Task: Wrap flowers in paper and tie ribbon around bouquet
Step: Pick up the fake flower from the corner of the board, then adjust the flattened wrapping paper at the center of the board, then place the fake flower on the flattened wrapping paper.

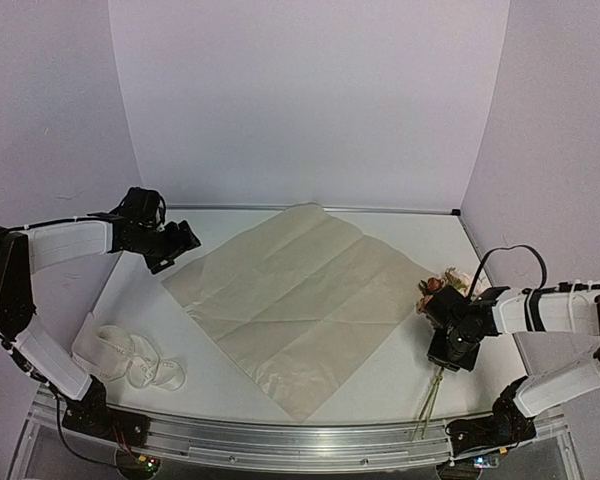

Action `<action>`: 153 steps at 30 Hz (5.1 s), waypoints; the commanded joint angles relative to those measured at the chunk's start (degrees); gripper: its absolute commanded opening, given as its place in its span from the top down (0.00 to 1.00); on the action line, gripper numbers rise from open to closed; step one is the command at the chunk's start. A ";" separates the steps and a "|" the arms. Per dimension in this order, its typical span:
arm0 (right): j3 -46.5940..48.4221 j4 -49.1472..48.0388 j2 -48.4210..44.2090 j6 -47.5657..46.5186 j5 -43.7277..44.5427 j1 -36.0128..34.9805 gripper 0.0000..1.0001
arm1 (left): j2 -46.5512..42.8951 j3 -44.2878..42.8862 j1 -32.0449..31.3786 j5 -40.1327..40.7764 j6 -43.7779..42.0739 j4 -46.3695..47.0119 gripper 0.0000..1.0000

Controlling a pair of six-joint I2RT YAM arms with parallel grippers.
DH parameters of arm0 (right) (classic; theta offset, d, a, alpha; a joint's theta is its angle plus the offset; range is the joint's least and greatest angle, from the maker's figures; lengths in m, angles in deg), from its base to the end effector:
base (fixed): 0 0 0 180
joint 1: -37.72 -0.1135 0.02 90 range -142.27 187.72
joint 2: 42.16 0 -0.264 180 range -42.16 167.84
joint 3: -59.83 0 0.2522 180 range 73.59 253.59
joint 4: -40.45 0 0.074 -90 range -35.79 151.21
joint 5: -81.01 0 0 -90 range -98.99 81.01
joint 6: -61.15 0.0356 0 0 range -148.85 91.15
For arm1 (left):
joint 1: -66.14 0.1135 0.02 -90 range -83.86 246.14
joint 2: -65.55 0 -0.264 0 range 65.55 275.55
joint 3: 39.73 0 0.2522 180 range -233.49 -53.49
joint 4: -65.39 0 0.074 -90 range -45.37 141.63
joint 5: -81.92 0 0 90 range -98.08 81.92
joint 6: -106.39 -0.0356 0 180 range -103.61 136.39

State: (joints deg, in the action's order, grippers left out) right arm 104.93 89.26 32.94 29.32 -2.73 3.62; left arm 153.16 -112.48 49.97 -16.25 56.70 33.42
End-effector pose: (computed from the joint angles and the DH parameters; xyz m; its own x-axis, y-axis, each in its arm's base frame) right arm 0.1610 0.1043 0.1352 -0.8870 0.4194 -0.1932 0.4055 0.9076 0.1085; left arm 0.3131 -0.0961 0.2329 -0.7729 -0.4426 -0.4547 -0.1717 0.8357 -0.5216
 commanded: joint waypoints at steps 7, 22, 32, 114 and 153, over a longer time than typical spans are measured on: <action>11.20 15.12 -8.46 -14.33 7.85 0.19 1.00 | 1.66 -3.88 -0.27 -3.16 -1.50 -0.66 0.11; 40.85 12.92 10.71 -23.76 -1.70 0.12 1.00 | 3.98 -2.02 -0.64 -9.85 -0.58 3.39 0.12; 45.65 5.37 17.31 -25.49 -8.26 -0.42 1.00 | 10.52 -5.32 -9.44 -19.65 0.58 11.67 0.14; 87.52 -14.81 62.55 -11.54 -30.76 -0.80 1.00 | 15.21 -3.87 -12.03 -14.56 -4.66 0.80 0.55; 104.07 7.64 71.02 -27.72 6.14 -9.38 1.00 | 23.29 -3.14 -8.62 -16.26 -7.54 -1.70 0.59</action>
State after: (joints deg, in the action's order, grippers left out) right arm 203.10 100.10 101.37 0.66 -2.34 -5.08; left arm 174.51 -116.50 40.95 -33.47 50.58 33.70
